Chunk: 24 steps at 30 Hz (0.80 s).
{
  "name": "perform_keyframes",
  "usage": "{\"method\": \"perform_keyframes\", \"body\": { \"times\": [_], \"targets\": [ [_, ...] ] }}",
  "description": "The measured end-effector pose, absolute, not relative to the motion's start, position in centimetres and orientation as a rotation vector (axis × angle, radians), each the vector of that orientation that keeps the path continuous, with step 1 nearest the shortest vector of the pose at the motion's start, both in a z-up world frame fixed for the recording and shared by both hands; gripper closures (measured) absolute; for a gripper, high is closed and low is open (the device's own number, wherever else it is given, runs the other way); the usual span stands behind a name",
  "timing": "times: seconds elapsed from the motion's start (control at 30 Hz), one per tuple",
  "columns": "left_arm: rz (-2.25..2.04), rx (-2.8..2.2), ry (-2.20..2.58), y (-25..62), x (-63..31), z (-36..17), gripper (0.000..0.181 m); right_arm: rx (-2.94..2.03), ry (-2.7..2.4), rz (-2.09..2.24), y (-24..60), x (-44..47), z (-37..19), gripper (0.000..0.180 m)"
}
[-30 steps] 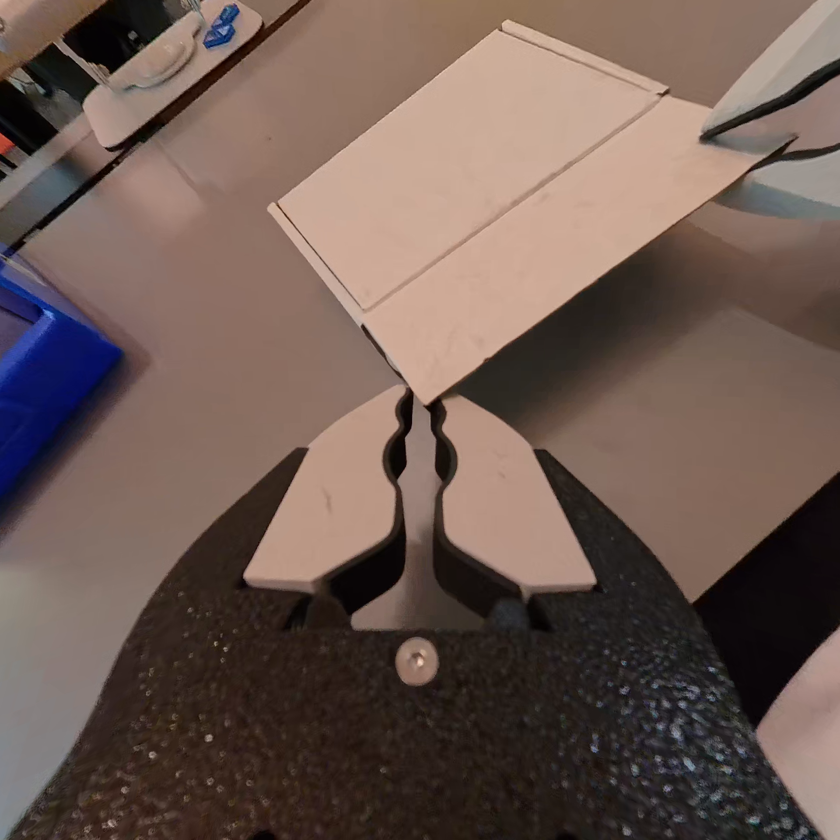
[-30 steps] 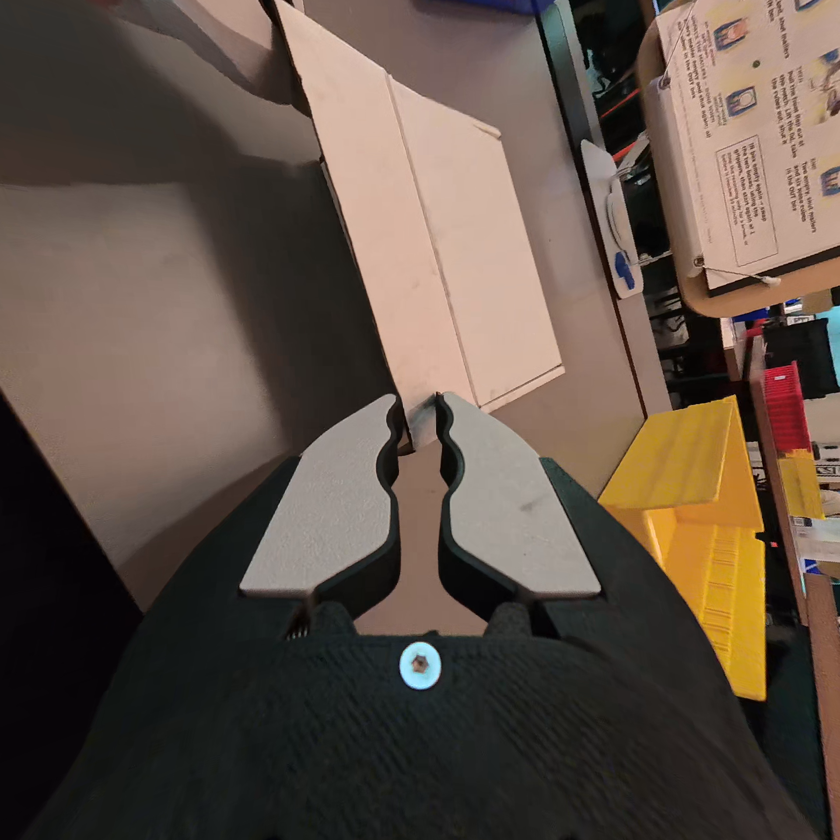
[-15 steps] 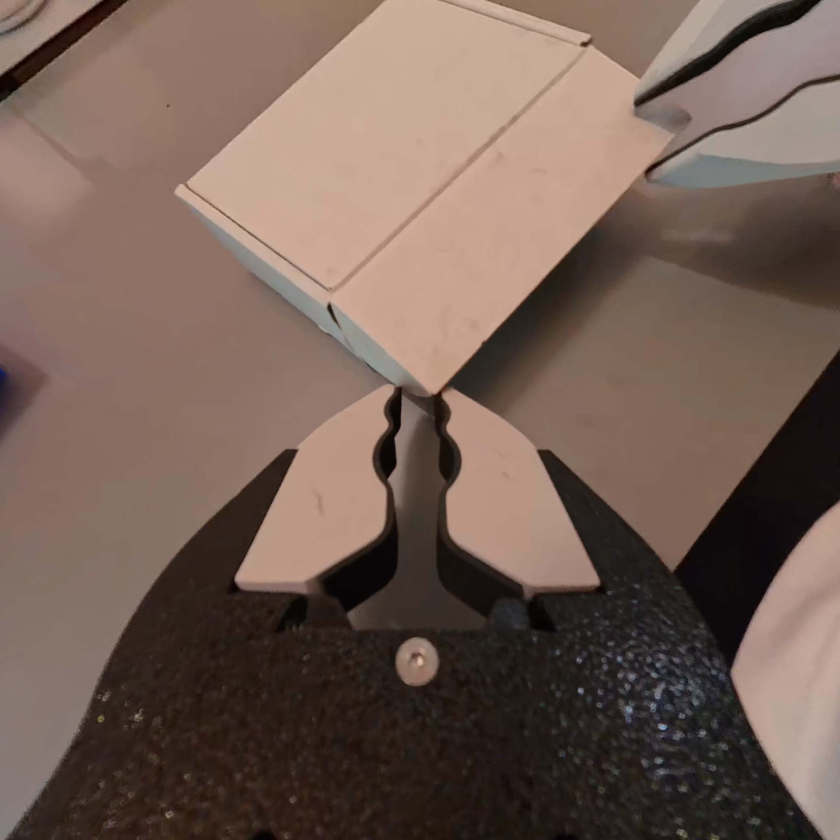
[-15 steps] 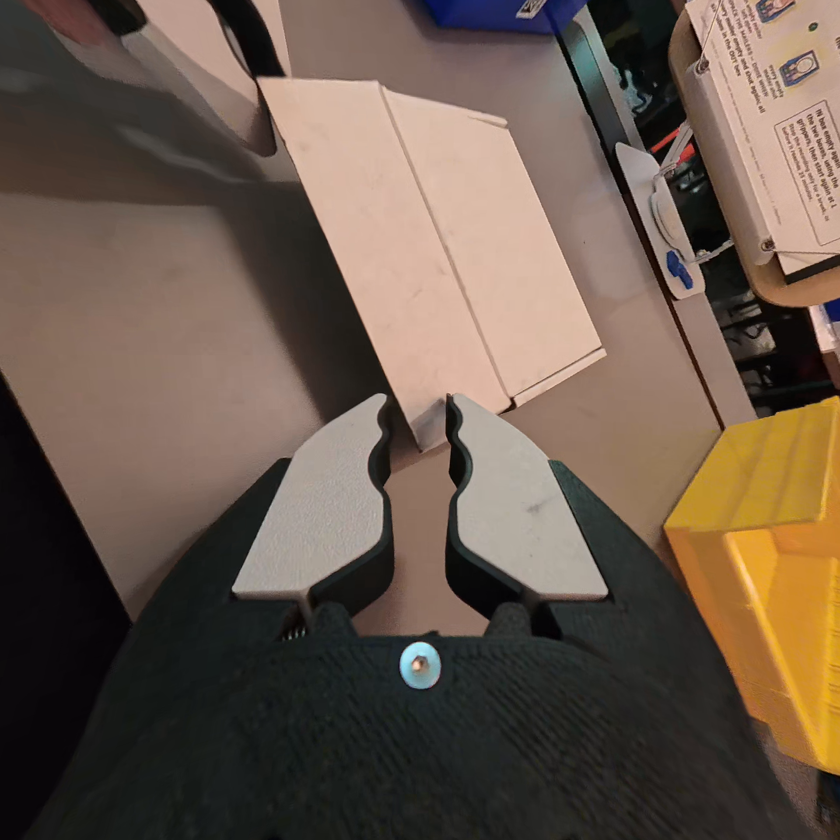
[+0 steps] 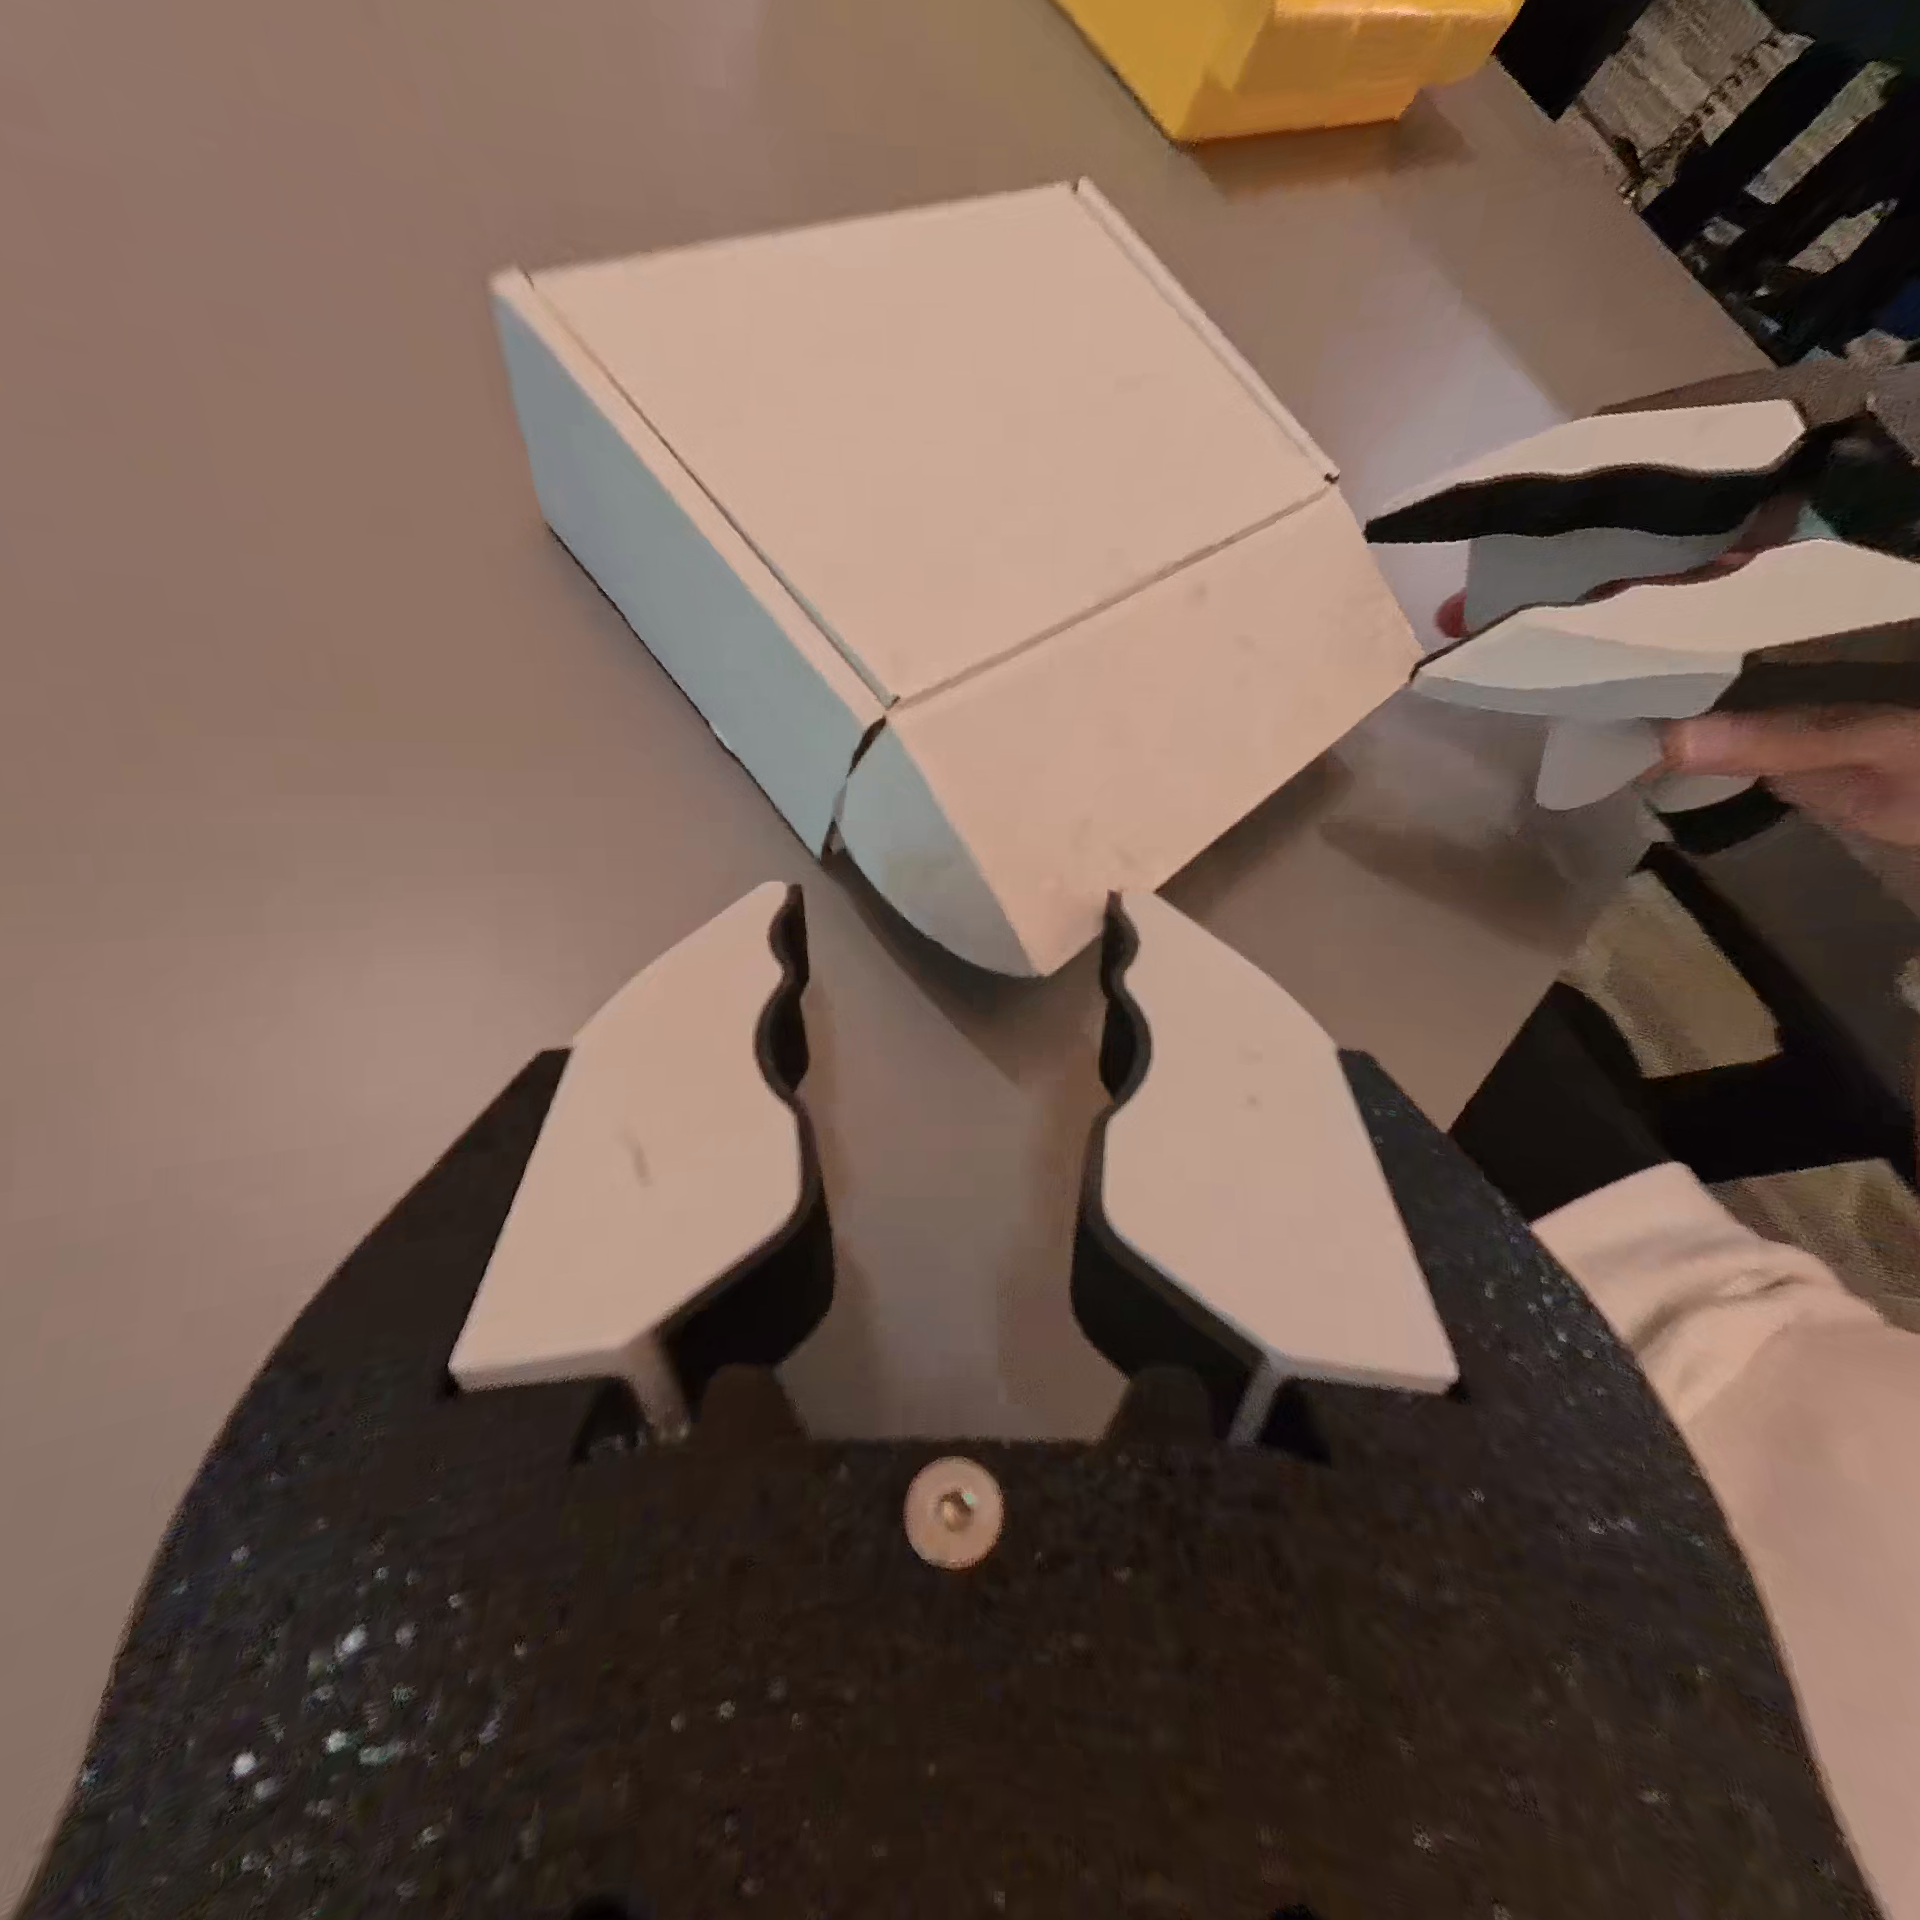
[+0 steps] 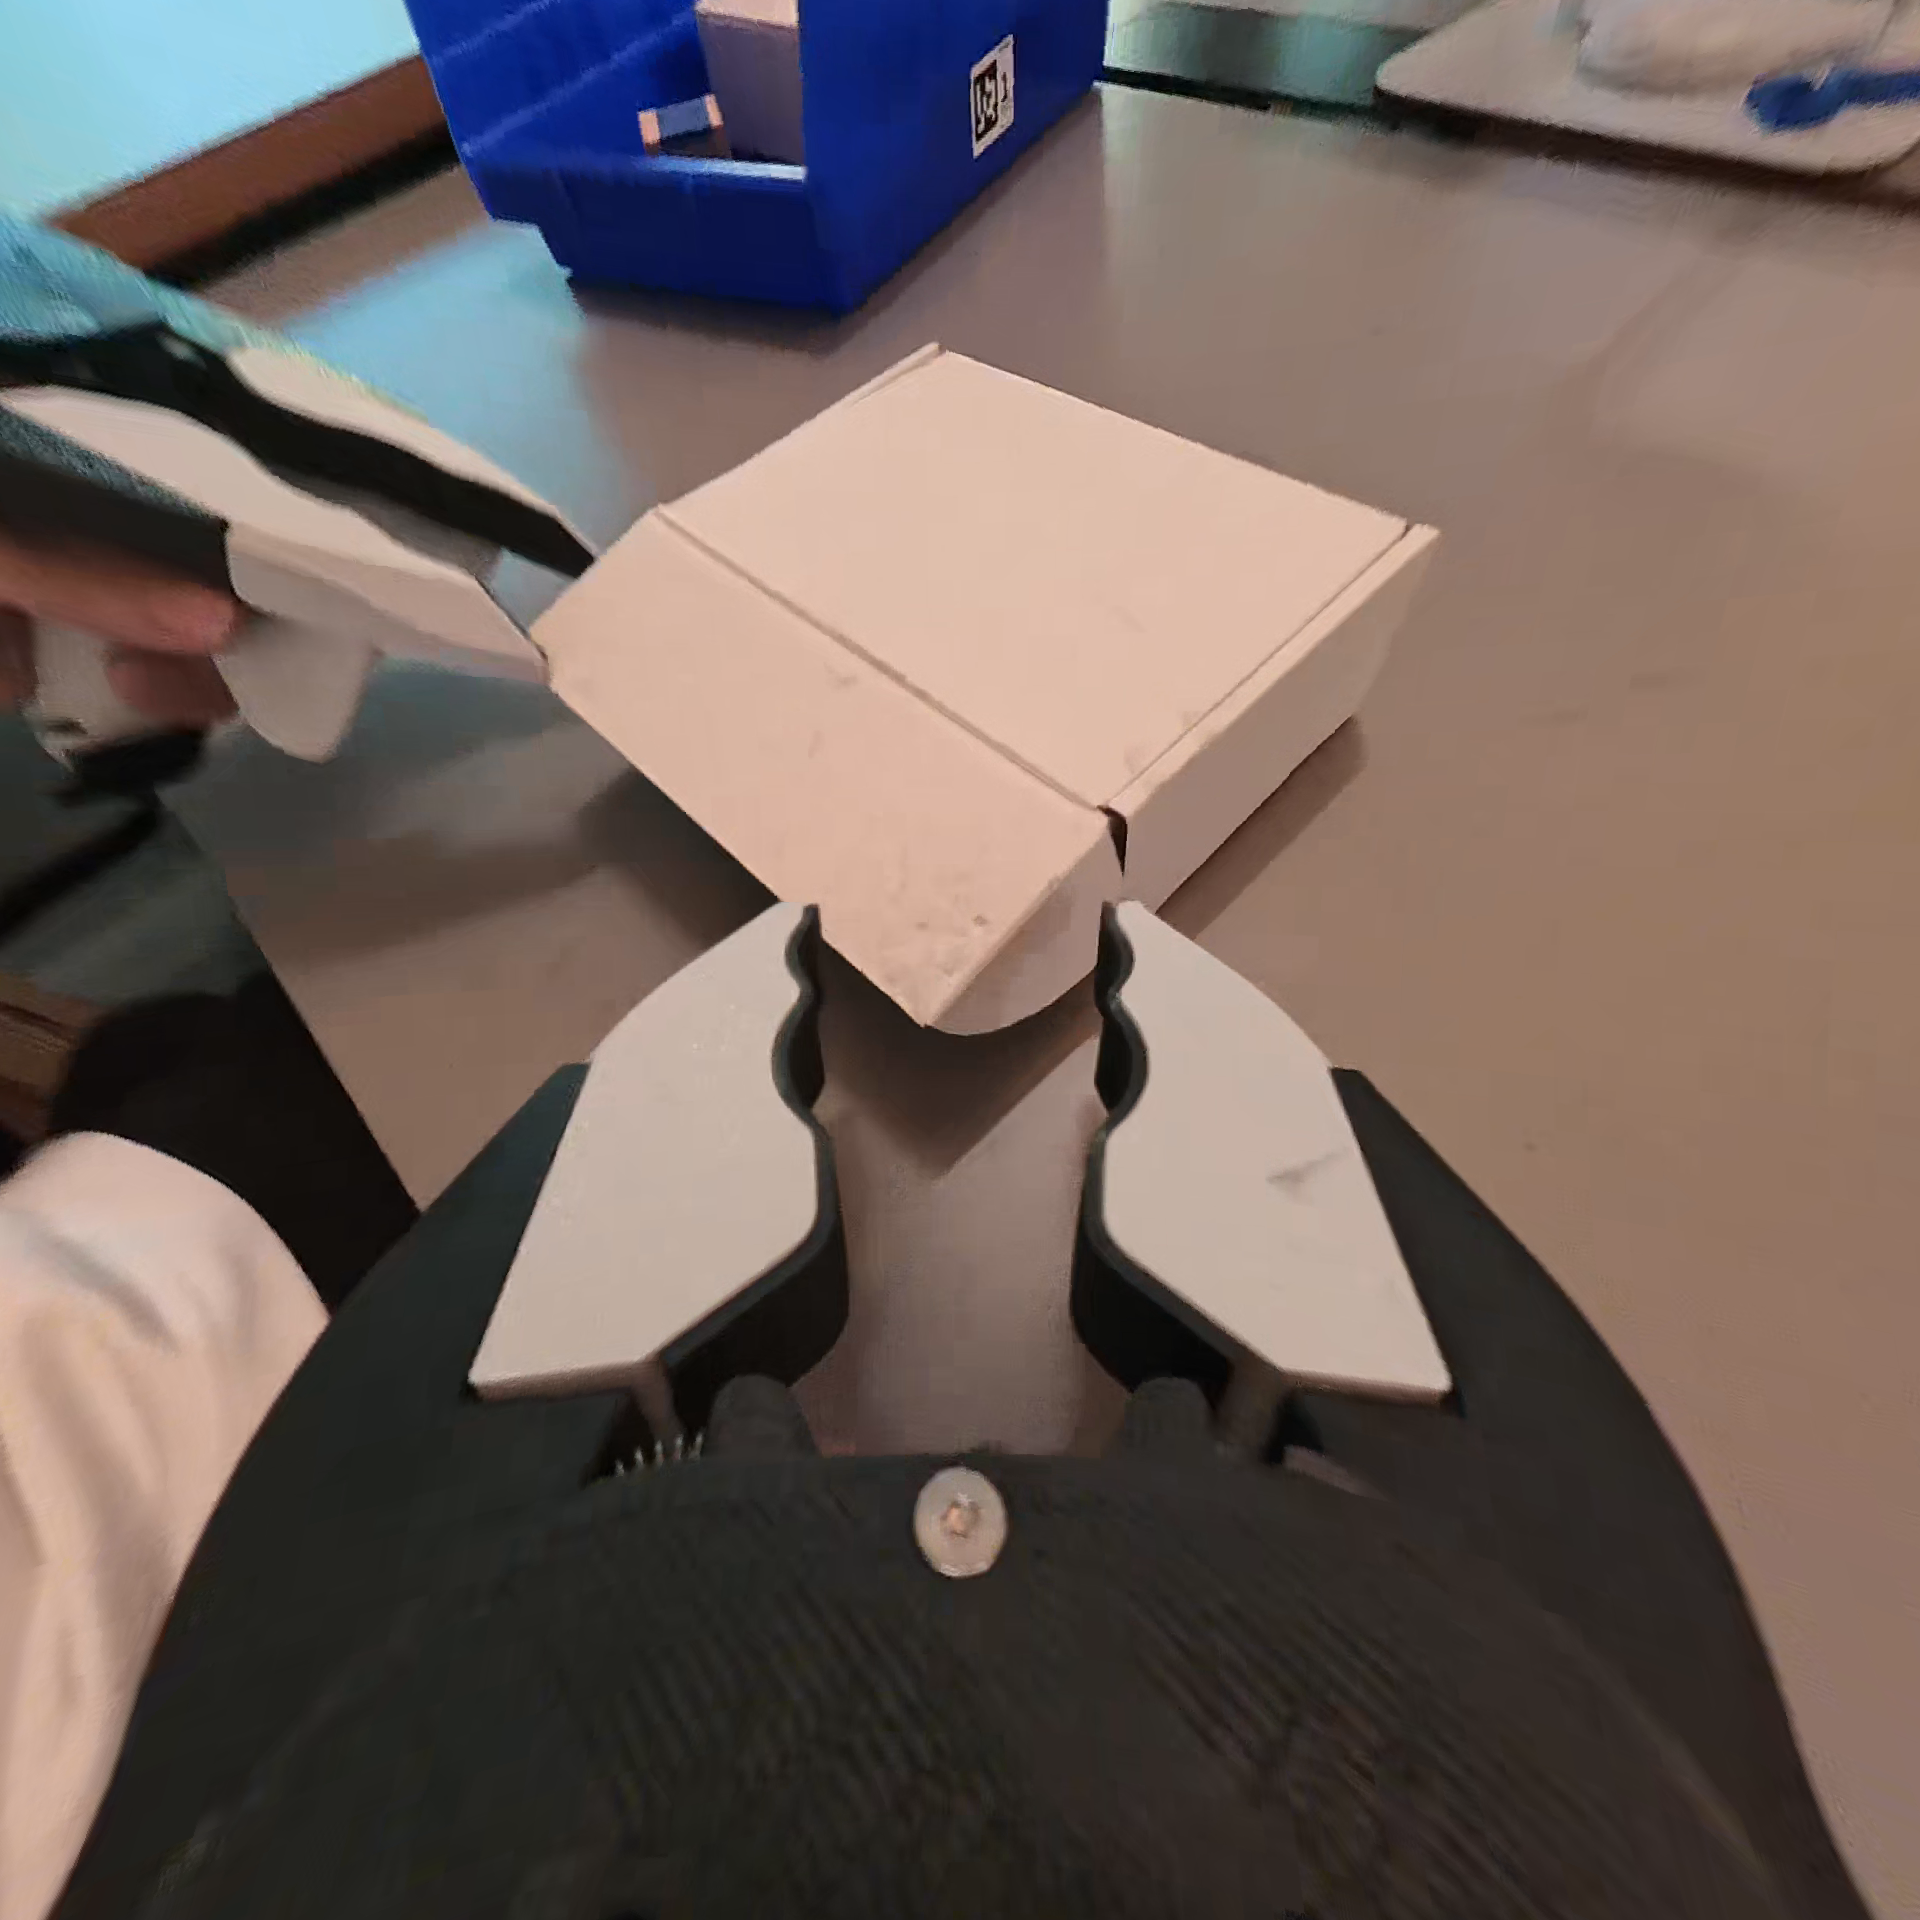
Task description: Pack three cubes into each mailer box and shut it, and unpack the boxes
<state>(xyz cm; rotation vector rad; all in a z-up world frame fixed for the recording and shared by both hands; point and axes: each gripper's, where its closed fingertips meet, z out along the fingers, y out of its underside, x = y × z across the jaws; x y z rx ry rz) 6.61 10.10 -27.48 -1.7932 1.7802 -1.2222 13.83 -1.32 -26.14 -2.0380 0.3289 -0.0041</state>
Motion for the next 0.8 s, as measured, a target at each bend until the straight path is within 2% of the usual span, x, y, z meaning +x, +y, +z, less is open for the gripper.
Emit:
{"method": "perform_keyframes", "body": {
  "times": [0.1, 0.17, 0.47, 0.7, 0.8],
  "targets": [
    [-1.341, -1.837, 1.775, 8.9, 7.1, -27.6, 0.133, -2.045, 0.427, 0.104, -1.1, 14.2, -26.8, 0.129],
    [-1.373, -1.854, 1.758, 8.6, 7.5, -27.7, 0.134, -2.065, 0.428, 0.144, -0.9, 14.1, -27.2, 0.138],
    [-1.408, -1.835, 1.725, 9.5, 8.2, -28.1, 0.135, -2.052, 0.463, 0.208, -0.6, 14.6, -27.3, 0.148],
    [-1.397, -1.782, 1.752, 10.0, 8.0, -27.9, 0.133, -2.056, 0.452, 0.162, -0.9, 14.0, -27.1, 0.151],
    [-1.343, -1.765, 1.783, 10.4, 7.6, -27.9, 0.133, -2.076, 0.439, 0.066, -1.3, 14.0, -27.1, 0.146]
  ]
}}
